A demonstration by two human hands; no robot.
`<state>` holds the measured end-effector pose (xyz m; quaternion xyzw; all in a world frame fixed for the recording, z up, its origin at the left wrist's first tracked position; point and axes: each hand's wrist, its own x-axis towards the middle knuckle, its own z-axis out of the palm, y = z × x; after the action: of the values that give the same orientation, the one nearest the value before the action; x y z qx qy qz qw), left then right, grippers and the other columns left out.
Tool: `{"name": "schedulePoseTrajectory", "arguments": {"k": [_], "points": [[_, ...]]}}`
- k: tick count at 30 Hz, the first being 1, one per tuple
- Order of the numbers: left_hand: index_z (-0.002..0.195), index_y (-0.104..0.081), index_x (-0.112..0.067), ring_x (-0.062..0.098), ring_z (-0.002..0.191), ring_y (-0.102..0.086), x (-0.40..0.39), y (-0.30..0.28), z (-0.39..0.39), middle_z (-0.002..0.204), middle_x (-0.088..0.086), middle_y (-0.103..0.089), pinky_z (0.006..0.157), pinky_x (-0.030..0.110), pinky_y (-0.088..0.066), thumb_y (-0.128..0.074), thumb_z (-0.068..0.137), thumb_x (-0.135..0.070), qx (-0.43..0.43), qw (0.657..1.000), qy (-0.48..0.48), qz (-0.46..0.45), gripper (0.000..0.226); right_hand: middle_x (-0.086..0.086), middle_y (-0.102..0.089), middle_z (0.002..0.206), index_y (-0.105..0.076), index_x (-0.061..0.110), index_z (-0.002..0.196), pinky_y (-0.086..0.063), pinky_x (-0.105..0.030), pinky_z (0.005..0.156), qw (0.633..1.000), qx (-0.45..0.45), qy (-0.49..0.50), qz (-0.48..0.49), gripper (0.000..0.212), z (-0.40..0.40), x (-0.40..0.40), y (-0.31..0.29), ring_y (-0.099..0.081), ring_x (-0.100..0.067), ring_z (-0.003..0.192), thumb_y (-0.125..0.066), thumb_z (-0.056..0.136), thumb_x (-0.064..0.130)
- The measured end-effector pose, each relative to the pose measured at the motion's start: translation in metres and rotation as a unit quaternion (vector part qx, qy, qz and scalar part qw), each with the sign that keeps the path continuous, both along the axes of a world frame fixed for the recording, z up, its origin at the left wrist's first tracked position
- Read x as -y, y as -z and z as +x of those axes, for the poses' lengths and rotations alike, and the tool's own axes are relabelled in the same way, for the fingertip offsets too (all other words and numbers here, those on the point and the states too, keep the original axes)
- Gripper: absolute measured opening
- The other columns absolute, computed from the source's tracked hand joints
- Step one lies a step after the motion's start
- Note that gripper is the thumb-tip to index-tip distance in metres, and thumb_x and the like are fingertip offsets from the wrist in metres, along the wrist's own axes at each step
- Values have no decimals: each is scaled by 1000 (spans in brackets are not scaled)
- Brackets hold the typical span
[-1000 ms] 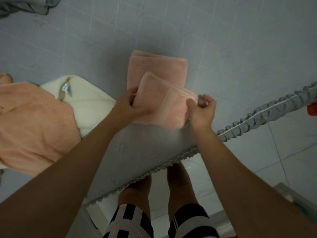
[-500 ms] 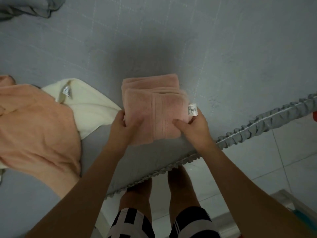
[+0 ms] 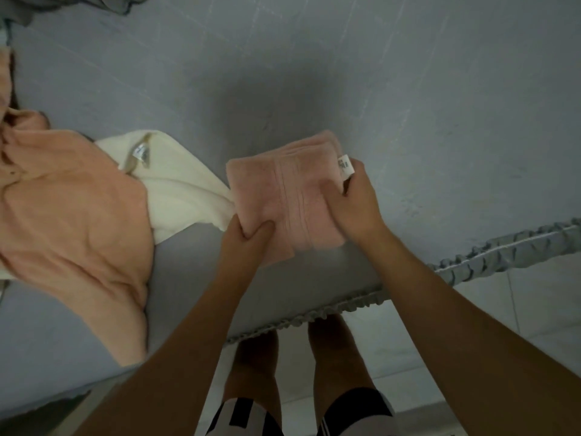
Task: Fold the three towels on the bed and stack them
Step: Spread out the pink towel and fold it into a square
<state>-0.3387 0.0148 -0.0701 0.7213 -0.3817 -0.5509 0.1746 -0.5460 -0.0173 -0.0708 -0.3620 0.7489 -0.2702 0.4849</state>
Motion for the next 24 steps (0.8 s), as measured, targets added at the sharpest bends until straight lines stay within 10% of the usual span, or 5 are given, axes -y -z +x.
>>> {"name": "schedulePoseTrajectory", "arguments": {"k": [7,14,24], "points": [[88,-48,-25,-19,65,-54,18,0,-12,74,-14,-57,51,2,-36,-52,91,-49,116,992,-17,-53,24,15,-58,78,-49,27,104,-35,-13,49,996,-87,5,25,29,1,9,10,-55,3,64,-57,88,50],[79,-41,-26,10,61,-49,9,24,-27,72,-7,-52,54,21,-31,-50,93,-51,178,983,-45,9,30,-8,-62,103,-55,11,109,-42,-30,75,989,-144,-14,12,35,-1,11,31,-59,-24,92,-58,93,41],[117,-62,-12,14,96,-60,14,9,-8,109,-2,-63,75,21,-48,-56,91,-54,77,979,-165,90,50,11,-63,102,-54,29,116,-44,-27,68,986,5,-45,158,42,-28,-17,20,-60,-6,87,-48,88,60]]}}
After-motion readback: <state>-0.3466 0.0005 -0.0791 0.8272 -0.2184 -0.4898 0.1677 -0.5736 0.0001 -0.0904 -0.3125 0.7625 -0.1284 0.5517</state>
